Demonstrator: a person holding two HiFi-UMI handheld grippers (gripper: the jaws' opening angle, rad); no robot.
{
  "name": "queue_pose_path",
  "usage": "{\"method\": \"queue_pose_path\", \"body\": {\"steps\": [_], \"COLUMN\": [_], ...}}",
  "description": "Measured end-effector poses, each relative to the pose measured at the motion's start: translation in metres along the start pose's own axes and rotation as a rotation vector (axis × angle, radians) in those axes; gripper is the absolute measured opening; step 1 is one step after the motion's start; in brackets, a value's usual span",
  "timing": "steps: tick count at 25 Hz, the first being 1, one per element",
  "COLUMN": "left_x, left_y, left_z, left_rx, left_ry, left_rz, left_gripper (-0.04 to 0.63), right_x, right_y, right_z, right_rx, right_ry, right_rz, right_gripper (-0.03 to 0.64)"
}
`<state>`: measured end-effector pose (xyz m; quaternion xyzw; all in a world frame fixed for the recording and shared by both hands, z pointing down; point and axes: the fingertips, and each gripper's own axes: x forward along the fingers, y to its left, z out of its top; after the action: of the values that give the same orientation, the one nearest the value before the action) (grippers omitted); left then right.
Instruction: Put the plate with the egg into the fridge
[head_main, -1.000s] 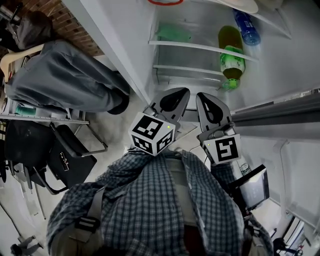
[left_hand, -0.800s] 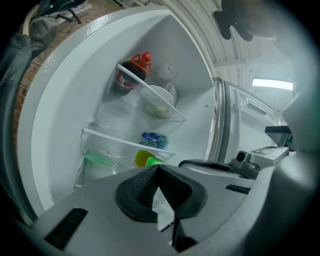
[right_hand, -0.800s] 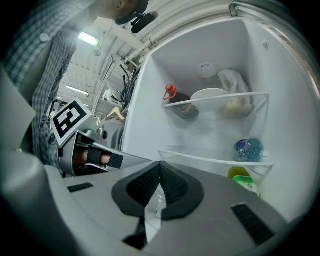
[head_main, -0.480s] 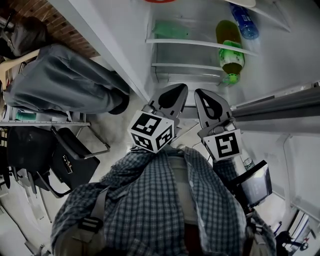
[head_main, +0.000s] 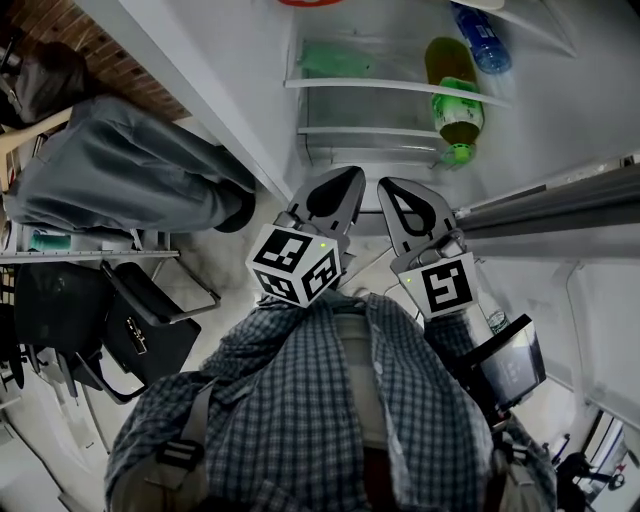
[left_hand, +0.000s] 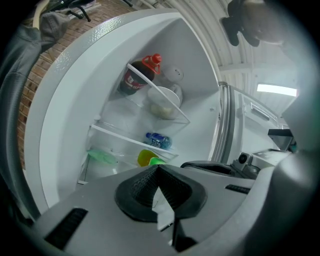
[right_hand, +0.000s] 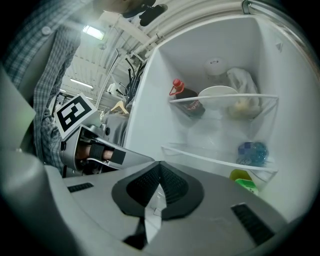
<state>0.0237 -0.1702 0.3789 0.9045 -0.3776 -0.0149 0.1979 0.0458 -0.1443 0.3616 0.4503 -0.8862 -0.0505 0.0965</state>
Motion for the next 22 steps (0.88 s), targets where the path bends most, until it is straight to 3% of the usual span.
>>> {"method": "queue_pose_path", "body": {"steps": [7,22], "left_x": [-0.004,0.005], "left_y": [-0.001,-0.012], "left_z": [0.005,-0.006], "left_rx": [-0.005,-0.013], "left_ry": [-0.007,0.018], "left_rz": [-0.011,-0.035], "left_gripper": [0.006,0.006], "right_x": [-0.002,-0.012], "right_y": [-0.014,-0.027], "right_z": [-0.001,-0.002], "right_rx": [-0.011,-0.066], "right_ry": [0.054,0.05], "right_rz": [-0.045,-0.068], "right_gripper": [0.006,0.006]}}
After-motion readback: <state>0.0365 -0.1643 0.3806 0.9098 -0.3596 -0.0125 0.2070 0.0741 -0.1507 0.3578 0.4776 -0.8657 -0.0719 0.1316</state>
